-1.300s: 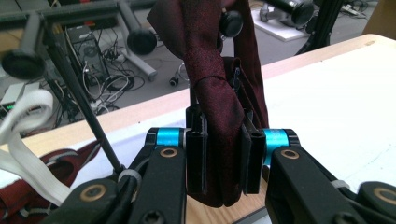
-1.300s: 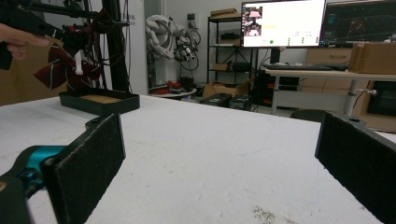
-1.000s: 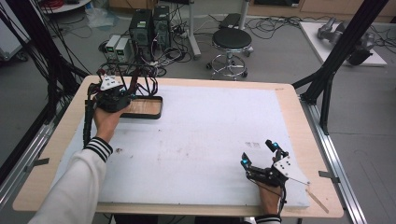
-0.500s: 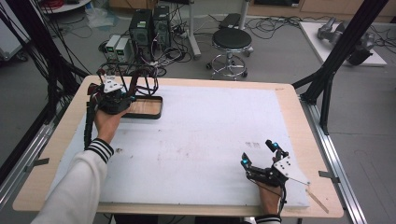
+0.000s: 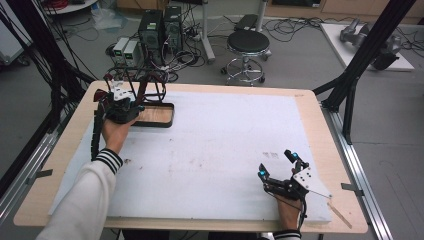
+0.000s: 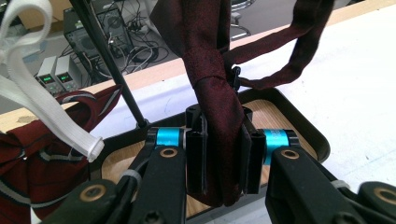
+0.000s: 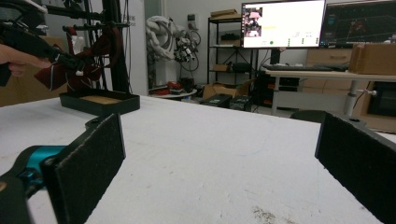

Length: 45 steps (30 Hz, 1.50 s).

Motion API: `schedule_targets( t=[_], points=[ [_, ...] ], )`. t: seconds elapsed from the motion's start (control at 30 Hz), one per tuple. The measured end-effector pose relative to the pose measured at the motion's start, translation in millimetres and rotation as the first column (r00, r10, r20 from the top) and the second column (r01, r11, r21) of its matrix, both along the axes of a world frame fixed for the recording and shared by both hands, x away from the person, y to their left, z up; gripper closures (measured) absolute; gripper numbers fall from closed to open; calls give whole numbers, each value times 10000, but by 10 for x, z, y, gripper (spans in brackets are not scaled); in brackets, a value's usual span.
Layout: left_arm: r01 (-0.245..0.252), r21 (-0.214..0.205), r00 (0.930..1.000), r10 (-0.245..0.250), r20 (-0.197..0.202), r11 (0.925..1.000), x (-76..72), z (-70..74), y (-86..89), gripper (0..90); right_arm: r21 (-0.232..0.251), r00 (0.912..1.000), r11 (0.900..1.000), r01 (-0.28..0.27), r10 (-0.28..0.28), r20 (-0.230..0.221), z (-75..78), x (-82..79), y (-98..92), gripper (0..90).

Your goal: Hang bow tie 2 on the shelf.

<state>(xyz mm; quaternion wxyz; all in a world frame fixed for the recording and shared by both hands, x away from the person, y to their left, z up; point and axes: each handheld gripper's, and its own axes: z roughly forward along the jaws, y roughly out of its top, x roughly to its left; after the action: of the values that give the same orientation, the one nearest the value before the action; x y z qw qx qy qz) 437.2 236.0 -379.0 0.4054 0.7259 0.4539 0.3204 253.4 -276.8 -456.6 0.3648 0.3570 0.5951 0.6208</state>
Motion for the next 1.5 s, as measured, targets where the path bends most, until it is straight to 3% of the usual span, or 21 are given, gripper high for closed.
schedule_targets(
  t=[0.3,0.5,0.6,0.73,0.87,0.97,1.1,1.3,1.37,1.5],
  points=[
    [2,117,10000,-3,68,9999,-18,2,8,727,-82,10000,10000,3,-2,55,-1,0,3,7],
    [-34,294,9995,24,321,9996,-58,2,7,442,-100,10000,9999,-10,10,37,0,2,6,7],
    [180,197,9985,-190,515,9996,-95,-4,8,279,-75,10000,10000,8,-7,60,-2,-7,11,7],
    [843,-162,9923,-825,926,9963,-179,-10,28,173,-69,10000,10000,26,-26,57,-2,-12,15,7],
    [1589,-496,9772,-1499,1502,9861,-304,-3,55,173,-62,10000,10000,7,-7,55,-3,-11,13,7],
    [2124,-841,9555,-1889,2265,9736,-472,15,88,173,-90,10000,10000,11,-10,74,-3,-9,14,7],
    [2615,-993,9288,-2223,2965,9601,-689,-5,145,173,-116,10000,9999,10,-9,61,-1,-7,14,7],
    [3468,-1244,8829,-2788,3778,9297,-1047,-145,294,173,-86,9999,9999,110,-109,67,-3,-14,16,7],
    [3653,-1311,8728,-2901,3926,9216,-1147,-218,357,173,-92,9998,9998,168,-167,130,-3,-11,12,7],
    [3681,-1582,8692,-2787,4084,9162,-1307,-384,499,174,-159,9999,9998,136,-135,96,-3,-17,19,7]
  ],
)
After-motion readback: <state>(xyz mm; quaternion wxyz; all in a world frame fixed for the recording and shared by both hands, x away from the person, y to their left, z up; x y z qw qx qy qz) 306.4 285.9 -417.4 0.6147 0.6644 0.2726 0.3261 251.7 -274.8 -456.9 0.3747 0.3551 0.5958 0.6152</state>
